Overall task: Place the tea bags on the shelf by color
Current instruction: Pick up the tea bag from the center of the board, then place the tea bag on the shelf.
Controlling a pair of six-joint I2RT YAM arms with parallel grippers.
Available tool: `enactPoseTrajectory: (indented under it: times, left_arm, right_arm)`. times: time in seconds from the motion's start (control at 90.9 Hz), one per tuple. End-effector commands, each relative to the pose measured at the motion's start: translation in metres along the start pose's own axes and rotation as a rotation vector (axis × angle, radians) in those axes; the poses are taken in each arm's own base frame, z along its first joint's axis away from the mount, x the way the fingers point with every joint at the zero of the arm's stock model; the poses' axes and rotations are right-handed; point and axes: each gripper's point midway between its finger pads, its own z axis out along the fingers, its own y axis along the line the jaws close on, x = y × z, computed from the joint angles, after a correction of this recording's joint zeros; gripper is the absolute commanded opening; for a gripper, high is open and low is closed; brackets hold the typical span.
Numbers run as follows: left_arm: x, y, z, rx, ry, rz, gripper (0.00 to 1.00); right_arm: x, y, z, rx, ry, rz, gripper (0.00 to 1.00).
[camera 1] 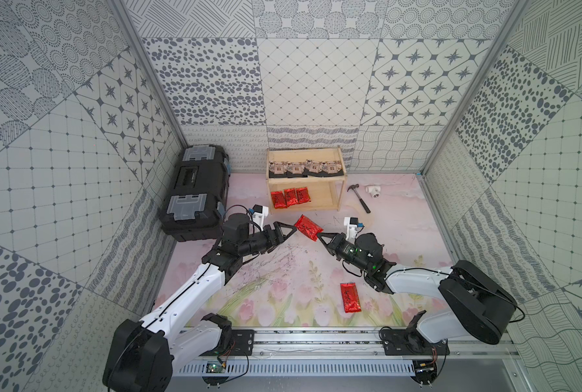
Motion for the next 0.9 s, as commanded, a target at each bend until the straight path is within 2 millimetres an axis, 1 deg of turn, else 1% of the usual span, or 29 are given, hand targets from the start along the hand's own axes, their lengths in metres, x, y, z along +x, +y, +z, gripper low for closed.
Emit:
enactPoseTrajectory:
  times: [0.0,0.011,0.044,0.11,0.143,0.22,0.319,0.396,0.55,0.66,0.77,0.891]
  left_arm:
    - [0.004,0.022,-0.011,-0.124,0.018,0.021,0.85]
    - [0.004,0.022,-0.011,-0.128,0.020,0.022,0.85]
    - [0.005,0.024,-0.013,-0.139,0.024,0.021,0.85]
    - [0.006,0.024,-0.015,-0.143,0.029,0.026,0.85]
    - [0.007,0.024,-0.017,-0.145,0.029,0.025,0.85]
    - [0.009,0.027,-0.020,-0.156,0.032,0.024,0.85]
    - [0.012,0.029,-0.020,-0.160,0.044,0.016,0.85]
    - [0.014,0.030,-0.019,-0.161,0.055,0.007,0.85]
    - [0.017,0.031,-0.019,-0.157,0.069,-0.001,0.84]
    - [0.018,0.030,-0.019,-0.152,0.072,0.002,0.84]
    - [0.019,0.030,-0.019,-0.149,0.073,0.000,0.84]
    - [0.020,0.031,-0.018,-0.146,0.075,-0.002,0.84]
  right_arm:
    - [-0.041,-0.008,0.008,0.048,-0.229,-0.021,0.00]
    - [-0.044,-0.005,0.011,0.046,-0.244,-0.021,0.00]
    - [-0.053,-0.006,0.014,0.058,-0.291,-0.015,0.00]
    - [-0.068,-0.014,0.022,0.092,-0.382,-0.012,0.00]
    - [-0.075,-0.013,0.028,0.097,-0.411,-0.012,0.00]
    - [-0.084,-0.021,0.044,0.128,-0.458,-0.006,0.00]
    - [-0.094,-0.038,0.061,0.165,-0.515,0.031,0.00]
    - [-0.102,-0.044,0.074,0.182,-0.558,0.053,0.00]
    - [-0.119,-0.054,0.093,0.227,-0.617,0.065,0.00]
    - [-0.129,-0.062,0.102,0.240,-0.640,0.091,0.00]
    - [-0.136,-0.076,0.109,0.270,-0.647,0.114,0.00]
    - [-0.141,-0.078,0.114,0.292,-0.660,0.127,0.00]
